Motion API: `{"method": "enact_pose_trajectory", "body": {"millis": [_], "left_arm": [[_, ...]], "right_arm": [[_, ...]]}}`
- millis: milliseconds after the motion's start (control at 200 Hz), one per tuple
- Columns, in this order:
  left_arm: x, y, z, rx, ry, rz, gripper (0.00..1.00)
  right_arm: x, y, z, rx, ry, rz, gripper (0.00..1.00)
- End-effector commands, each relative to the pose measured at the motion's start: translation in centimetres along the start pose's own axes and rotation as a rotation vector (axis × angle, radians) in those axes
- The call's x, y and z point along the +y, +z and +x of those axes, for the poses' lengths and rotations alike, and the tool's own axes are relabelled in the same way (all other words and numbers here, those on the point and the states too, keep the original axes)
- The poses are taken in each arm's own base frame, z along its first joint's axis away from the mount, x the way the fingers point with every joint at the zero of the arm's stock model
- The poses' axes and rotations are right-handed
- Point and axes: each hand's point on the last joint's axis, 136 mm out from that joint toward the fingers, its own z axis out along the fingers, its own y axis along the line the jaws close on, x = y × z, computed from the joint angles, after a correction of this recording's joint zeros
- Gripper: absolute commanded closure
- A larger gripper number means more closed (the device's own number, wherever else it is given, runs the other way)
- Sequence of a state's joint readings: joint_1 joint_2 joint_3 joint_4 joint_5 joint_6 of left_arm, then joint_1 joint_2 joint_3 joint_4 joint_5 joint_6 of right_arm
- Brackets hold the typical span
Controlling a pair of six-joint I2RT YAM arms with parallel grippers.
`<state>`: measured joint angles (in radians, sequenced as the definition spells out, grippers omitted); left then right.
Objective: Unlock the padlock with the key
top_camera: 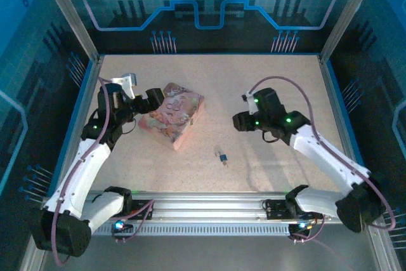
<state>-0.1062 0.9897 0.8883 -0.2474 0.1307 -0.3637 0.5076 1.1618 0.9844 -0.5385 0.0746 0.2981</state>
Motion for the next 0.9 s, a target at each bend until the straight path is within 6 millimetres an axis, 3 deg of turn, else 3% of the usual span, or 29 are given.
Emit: {"method": "enact_pose_trajectory", "body": {"millis": [0,65,110,270,440,655,890], "left_arm": [[3.8,-0.1,-1.4,-0.129,0.109,-0.179,0.01],[5.9,0.3,-1.2,-0.186,0.133,-0.265,0.01],[6.6,0.7,-0.8,-0.209,0.185,-0.278,0.01],[8.9,2.0,1.3,-0.278,0.248,-0.307,0.01],[11.3,3.7,4.6,-0.171,0.273,-0.364,0.01],[13.5,4.9,6.4,-0.145,0.279,-0.413,0.01],[15.2,4.4,4.8,-0.221,0.23,-0.411,0.01]], "right_arm": [[-4.2,-1.8,-1.8,-0.142,-0.065,0.198,0.29],[-5.7,-2.7,-2.6,-0.218,-0.066,0.248,0.12],[-7.1,-2.5,-1.8,-0.234,-0.059,0.289,0.0],[-11.0,-0.9,0.2,-0.295,-0.041,0.362,0.0],[-13.9,1.0,2.4,-0.329,0.051,0.369,0.0],[-14.5,2.7,1.4,-0.416,-0.027,0.357,0.0],[-14.8,6.1,1.1,-0.412,-0.092,0.332,0.0]]}}
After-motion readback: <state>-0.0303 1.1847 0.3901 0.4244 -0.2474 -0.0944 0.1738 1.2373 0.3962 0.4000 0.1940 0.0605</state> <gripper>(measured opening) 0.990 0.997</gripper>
